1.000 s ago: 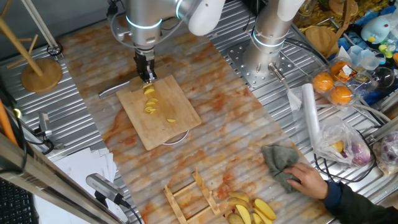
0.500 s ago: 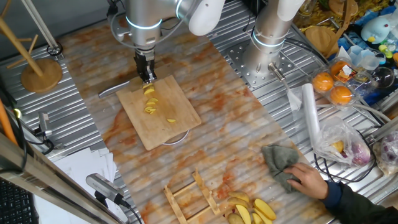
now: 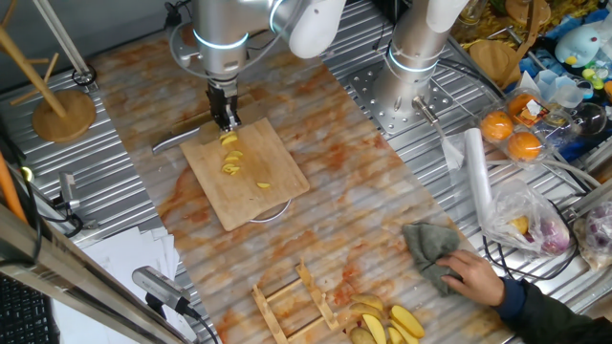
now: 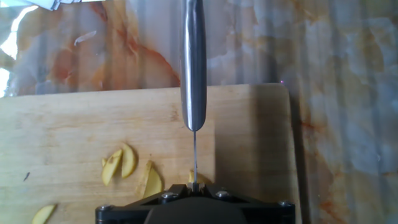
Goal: Chop the potatoes
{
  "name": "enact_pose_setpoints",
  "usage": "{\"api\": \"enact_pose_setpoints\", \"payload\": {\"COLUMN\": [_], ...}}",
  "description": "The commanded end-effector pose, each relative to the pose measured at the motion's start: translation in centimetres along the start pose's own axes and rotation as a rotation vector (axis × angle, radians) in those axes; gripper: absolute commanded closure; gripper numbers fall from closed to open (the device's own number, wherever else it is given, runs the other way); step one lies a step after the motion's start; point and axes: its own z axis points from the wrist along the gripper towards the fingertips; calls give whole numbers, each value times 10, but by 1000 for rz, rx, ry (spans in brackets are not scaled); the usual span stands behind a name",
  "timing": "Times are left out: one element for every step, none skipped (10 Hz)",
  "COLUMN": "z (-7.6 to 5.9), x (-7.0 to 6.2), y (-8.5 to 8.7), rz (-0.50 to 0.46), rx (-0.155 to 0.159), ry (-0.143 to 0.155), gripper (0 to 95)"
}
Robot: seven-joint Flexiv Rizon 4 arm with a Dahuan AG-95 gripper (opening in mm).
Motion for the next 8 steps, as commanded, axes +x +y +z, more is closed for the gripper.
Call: {"api": "enact_pose_setpoints", "payload": {"z": [0, 1, 3, 5, 6, 7, 10, 13], "x": [1, 1, 2, 2, 2, 2, 1, 1], "y": [0, 0, 0, 0, 0, 0, -1, -1], "rz": [-1, -2, -3, -3, -5, -8, -7, -7], "rx": [-2, -2, -2, -1, -2, -4, -7, -8], "ry": [1, 0, -1, -1, -1, 2, 0, -1], "gripper": [950, 950, 950, 950, 950, 950, 950, 950]}}
